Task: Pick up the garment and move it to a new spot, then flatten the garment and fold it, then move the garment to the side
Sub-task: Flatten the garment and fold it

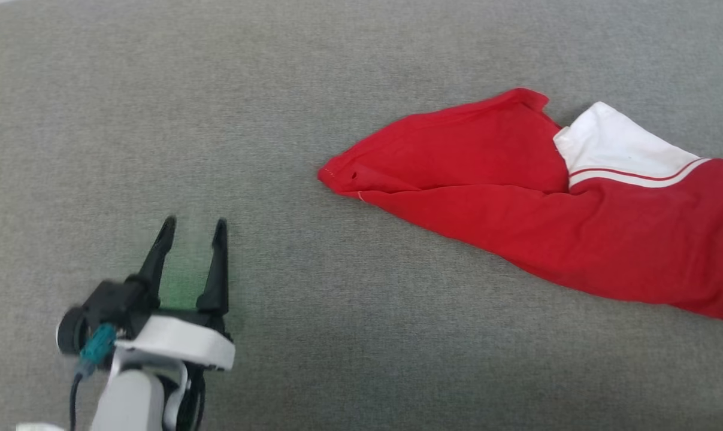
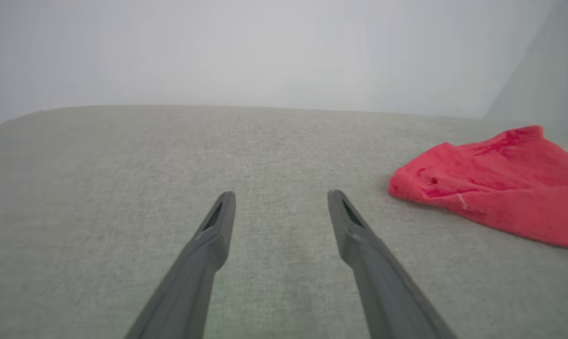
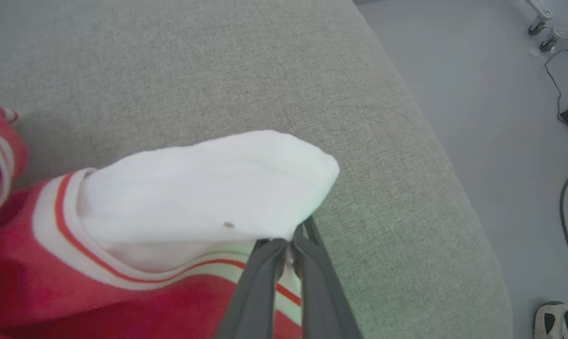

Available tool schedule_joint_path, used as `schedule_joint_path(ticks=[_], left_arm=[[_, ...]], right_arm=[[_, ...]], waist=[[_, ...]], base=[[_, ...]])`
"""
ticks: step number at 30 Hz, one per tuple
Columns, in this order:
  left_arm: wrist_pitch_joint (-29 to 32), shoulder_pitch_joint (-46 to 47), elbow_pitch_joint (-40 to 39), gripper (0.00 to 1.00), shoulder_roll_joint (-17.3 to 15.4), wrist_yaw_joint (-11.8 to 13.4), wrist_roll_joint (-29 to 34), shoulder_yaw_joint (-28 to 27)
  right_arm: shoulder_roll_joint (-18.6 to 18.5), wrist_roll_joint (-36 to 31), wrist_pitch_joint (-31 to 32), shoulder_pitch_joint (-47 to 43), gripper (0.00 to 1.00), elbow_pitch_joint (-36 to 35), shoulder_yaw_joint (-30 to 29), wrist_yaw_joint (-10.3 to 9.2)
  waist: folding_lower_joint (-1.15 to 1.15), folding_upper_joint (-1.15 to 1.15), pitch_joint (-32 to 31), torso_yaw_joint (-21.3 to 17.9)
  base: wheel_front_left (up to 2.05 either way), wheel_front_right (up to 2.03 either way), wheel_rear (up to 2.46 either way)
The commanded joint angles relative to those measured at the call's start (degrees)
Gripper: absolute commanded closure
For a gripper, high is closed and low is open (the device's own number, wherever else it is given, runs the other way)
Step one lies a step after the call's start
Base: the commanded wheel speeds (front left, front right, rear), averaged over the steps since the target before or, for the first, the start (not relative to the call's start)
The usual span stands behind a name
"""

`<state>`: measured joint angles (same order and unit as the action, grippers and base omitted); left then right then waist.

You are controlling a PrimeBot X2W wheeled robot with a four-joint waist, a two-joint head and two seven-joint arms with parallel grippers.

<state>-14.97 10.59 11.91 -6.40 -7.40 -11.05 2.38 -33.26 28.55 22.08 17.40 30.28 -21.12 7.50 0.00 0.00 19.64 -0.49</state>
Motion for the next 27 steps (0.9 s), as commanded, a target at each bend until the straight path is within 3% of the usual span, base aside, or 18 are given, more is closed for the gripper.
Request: schedule_joint_path(ticks=[1,6,11,14,21,26,27], left_arm=[[-0.31,2.13,-0.31,0.00,-1.32,-0.10,-0.54,0.85],[-0.31,8.83,-1.07,0.00,-6.78,-0.10,-1.14,6.61],[3.22,20.70,0.02,0.00,-14.08,-0.10,-5.25,19.02],[9.74,29.50,0.73,0.00,-17.09,-0.10,-11.43,28.81],[30.81,48.40,7.31,0.00,-19.47,0.02,-31.93,48.03],[46.66,55.68,14.63,0.00,-18.83,0.02,-46.72,53.73],[46.66,55.68,14.63,0.00,-18.83,0.02,-46.72,53.73]], right_arm=[[0.56,-1.63,-1.80,0.58,0.00,0.82,-0.61,-0.02],[3.70,-3.70,-8.85,2.02,0.00,0.31,-2.27,-0.02],[8.90,-2.93,-15.80,2.69,0.00,-4.26,0.11,-0.02],[11.82,-2.44,-19.09,1.72,0.00,-7.78,2.92,-0.02],[18.57,-4.64,-26.78,1.47,0.00,-14.73,9.49,-0.02],[21.48,-5.13,-29.86,2.37,0.00,-16.73,14.44,-0.01],[21.48,-5.13,-29.86,2.37,0.00,-16.73,14.44,-0.01]], waist=[[0.00,0.00,0.07,-0.65],[0.00,0.00,-0.34,-3.60],[0.00,0.00,-1.11,-8.63],[0.00,0.00,-0.91,-11.87],[0.00,0.00,1.95,-20.00],[0.00,0.00,3.78,-24.77],[0.00,0.00,3.78,-24.77]], base=[[0.00,0.00,0.00],[0.00,0.00,0.00],[0.00,0.00,0.00],[0.00,0.00,0.00],[0.00,0.00,0.00],[0.00,0.00,0.00],[0.00,0.00,0.00]])
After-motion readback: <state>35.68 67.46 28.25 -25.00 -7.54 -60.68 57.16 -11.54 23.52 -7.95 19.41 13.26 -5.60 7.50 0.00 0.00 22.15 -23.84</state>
